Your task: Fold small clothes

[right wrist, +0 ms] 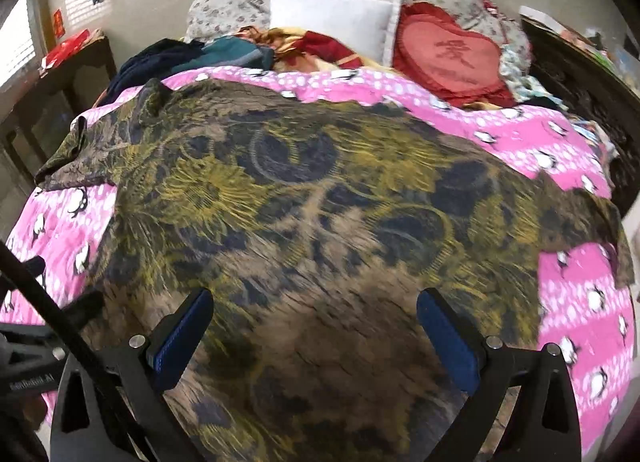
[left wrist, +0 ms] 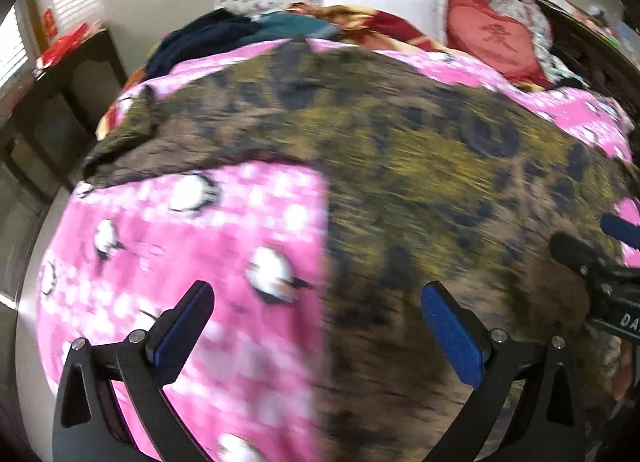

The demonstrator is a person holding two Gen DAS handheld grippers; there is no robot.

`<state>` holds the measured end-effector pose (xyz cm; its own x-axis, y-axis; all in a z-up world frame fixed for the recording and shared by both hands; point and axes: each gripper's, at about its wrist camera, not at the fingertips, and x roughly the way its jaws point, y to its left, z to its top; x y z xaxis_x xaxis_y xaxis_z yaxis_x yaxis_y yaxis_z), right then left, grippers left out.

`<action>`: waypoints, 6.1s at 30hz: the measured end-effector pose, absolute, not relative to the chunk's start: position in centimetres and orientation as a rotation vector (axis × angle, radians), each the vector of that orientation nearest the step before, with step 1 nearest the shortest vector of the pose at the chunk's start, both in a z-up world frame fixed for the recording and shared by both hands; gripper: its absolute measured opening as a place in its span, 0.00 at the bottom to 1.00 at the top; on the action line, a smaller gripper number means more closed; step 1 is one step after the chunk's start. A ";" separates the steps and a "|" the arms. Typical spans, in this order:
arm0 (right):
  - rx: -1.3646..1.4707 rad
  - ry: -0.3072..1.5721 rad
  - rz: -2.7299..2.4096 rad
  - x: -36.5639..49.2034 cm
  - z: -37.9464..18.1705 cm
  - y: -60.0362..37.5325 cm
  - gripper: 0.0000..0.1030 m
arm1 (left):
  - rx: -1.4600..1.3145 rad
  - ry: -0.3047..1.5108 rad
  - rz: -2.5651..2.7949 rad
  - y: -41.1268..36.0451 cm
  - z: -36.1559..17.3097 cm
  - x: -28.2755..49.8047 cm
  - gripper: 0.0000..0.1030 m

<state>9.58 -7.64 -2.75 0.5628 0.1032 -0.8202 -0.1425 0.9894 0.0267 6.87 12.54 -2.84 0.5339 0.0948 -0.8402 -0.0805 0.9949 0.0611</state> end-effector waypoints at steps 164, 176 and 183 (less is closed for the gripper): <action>0.119 0.829 -0.058 25.8 -2.4 -26.2 0.34 | -0.157 1.050 -0.016 15.0 -4.7 26.3 0.83; 0.232 0.818 0.006 24.0 -4.8 -27.8 0.67 | -0.173 1.063 0.009 15.3 -5.4 26.8 0.85; 0.374 0.742 0.216 24.7 -3.1 -27.9 0.03 | -0.152 1.075 0.008 15.2 -5.3 27.2 0.85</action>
<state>24.67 -27.91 -3.10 0.7193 0.3210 -0.6161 -0.0604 0.9124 0.4049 27.18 15.25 -5.28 0.4770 -0.0673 -0.8763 -0.0802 0.9896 -0.1196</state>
